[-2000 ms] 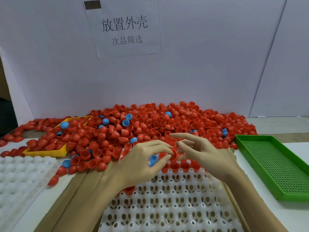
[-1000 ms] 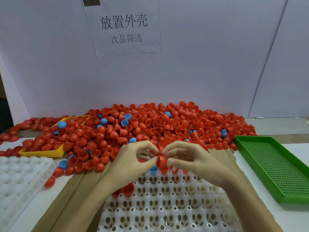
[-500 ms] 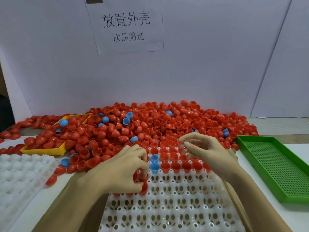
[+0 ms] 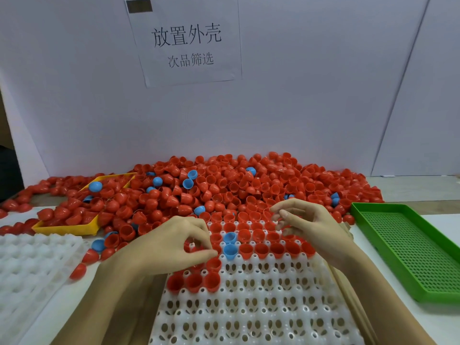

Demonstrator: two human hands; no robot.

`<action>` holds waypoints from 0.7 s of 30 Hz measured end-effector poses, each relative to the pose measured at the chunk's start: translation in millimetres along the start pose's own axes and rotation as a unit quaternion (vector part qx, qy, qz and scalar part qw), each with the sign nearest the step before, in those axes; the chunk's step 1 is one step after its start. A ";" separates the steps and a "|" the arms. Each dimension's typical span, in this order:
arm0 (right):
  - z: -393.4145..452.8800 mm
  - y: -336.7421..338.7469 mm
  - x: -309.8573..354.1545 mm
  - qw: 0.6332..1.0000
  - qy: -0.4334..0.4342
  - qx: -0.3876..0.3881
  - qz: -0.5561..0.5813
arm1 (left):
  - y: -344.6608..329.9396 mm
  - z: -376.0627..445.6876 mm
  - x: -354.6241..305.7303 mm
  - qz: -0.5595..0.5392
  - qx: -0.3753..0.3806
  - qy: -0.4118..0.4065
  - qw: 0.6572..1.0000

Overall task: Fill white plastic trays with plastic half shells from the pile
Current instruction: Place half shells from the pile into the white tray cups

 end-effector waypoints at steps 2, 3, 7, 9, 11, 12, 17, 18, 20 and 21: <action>0.7 2.9 -1.6 1.000 -0.001 -0.009 0.010 | 5.9 3.5 6.0 -0.020 -0.047 0.012 0.999; 1.2 4.8 -2.7 1.000 -0.003 -0.014 0.016 | 8.7 5.3 9.5 -0.028 -0.075 0.019 0.997; 2.9 14.0 -6.9 0.998 -0.005 -0.045 0.035 | 16.0 18.4 23.7 -0.051 -0.170 0.042 0.983; 3.4 18.2 -6.9 0.997 -0.005 -0.060 0.043 | 14.7 34.8 29.2 -0.030 -0.176 0.060 0.982; 3.4 20.5 -6.2 0.996 -0.003 -0.068 0.057 | 12.6 59.9 26.1 0.017 -0.159 0.054 0.986; 3.4 20.8 -6.0 0.996 -0.004 -0.070 0.064 | 10.7 74.8 22.1 0.048 -0.141 0.045 0.988; 3.2 20.9 -7.1 0.995 -0.007 -0.064 0.076 | 4.7 142.9 1.6 0.196 -0.067 0.004 0.978; 3.2 21.7 -7.4 0.995 -0.007 -0.065 0.077 | 1.0 153.4 -0.3 0.213 -0.049 0.000 0.976; 3.3 22.5 -8.0 0.995 -0.008 -0.065 0.078 | -11.2 169.7 1.8 0.235 -0.005 0.011 0.972; 3.5 22.7 -8.0 0.995 -0.008 -0.065 0.079 | -18.1 175.5 5.3 0.242 0.014 0.024 0.970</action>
Point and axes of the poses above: each hand's wrist, its own z-axis towards the middle knuckle, its own y-axis out of the back of the hand, x = y × z, the point moved 10 cm from there along z, towards the middle knuckle
